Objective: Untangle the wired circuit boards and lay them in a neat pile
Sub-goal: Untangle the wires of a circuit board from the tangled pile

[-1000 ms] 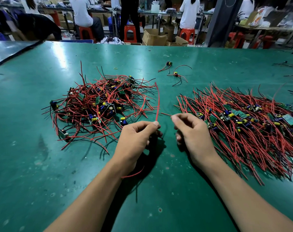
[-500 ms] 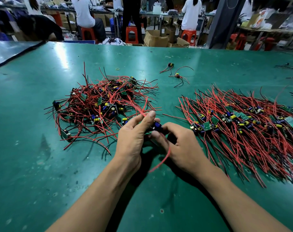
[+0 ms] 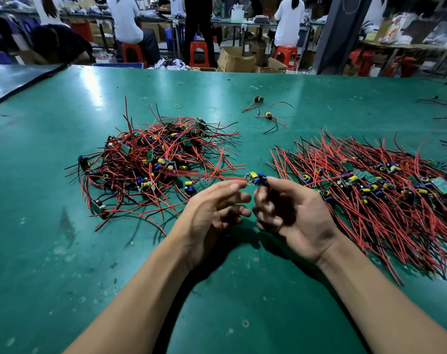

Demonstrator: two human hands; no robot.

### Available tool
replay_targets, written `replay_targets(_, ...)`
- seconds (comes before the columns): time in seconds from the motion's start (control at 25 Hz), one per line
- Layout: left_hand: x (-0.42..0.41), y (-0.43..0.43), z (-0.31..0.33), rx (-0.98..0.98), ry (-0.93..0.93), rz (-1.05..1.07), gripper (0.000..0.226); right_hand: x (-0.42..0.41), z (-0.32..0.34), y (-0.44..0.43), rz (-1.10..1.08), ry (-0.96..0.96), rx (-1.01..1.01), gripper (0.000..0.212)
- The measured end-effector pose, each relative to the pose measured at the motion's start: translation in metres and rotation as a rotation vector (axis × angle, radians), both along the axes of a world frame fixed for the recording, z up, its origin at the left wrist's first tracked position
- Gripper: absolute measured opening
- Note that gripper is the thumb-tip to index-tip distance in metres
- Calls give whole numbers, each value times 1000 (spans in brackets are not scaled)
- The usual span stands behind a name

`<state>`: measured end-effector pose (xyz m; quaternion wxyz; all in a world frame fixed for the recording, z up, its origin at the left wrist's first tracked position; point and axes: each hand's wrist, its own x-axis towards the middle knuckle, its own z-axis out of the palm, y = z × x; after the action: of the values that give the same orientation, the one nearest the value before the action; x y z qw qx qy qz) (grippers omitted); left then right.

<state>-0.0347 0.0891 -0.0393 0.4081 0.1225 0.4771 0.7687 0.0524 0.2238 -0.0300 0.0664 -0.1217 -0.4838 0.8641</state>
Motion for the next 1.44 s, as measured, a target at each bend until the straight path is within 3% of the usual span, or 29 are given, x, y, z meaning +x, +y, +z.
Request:
replay_targets(0.08,1,-1,2,15,-91,-55,27,3,1,1,71,-39,37,26)
replay_targets(0.16,2,-4,2,13,-40,-124,33,5,0,1,97,-82,95,26)
replay_targets(0.24,3,-6,2,-22,41,-172,30,5,-2,2,74,-109,120,20)
replay_targets(0.4,2,-3,-2,-7,19,-101,30,2,-9,9,33,-93,97,7)
replay_targets(0.72,6,2,-3,-70,112,-54,23,-3,-16,18,-42,-50,192,13)
replay_targets(0.92,7,4,-1,-81,157,-69,7,-5,-17,16,-46,-55,179,17)
replay_targets(1.16,11,6,1,-145,182,-19,19,-6,-19,13,12,-45,122,17)
replay_targets(1.44,16,10,3,-190,213,24,17,-6,-17,12,-40,-76,242,23)
